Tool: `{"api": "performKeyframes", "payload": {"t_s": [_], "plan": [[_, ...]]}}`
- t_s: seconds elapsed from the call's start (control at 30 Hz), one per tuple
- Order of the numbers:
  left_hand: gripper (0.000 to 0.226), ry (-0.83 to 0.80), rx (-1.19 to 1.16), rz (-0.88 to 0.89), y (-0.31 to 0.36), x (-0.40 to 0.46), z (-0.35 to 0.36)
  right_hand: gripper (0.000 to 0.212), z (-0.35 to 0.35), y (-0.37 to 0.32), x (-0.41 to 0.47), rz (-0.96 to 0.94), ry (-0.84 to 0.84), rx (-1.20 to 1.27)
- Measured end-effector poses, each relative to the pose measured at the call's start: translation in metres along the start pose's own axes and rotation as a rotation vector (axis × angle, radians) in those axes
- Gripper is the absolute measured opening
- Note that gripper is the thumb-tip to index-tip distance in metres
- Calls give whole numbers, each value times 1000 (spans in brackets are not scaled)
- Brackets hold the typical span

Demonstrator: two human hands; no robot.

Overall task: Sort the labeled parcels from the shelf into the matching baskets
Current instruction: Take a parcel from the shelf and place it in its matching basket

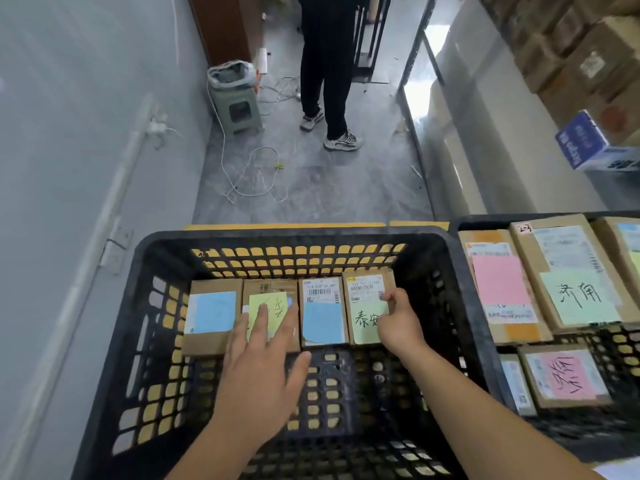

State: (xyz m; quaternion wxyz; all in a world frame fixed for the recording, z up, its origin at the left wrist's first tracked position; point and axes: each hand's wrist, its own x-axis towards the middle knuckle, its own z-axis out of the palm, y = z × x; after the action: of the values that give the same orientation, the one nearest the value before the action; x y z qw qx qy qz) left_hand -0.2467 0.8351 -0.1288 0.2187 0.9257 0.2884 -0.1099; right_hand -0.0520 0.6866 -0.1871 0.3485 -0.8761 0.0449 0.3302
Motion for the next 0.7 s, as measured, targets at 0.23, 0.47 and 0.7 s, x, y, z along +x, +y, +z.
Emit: {"api": "performKeyframes", "payload": {"t_s": [0.23,0.47,0.7], "plan": [[64,-36,61,-42,18,2,3,42,8,-3,6,-76,7,-283],[63,8,131,19,15,1,-1,62,-8,-10,-28,-245,-38,-486],[71,1,192,259,7,2,-16,66,-26,-7,-122,-426,111,-474]]}}
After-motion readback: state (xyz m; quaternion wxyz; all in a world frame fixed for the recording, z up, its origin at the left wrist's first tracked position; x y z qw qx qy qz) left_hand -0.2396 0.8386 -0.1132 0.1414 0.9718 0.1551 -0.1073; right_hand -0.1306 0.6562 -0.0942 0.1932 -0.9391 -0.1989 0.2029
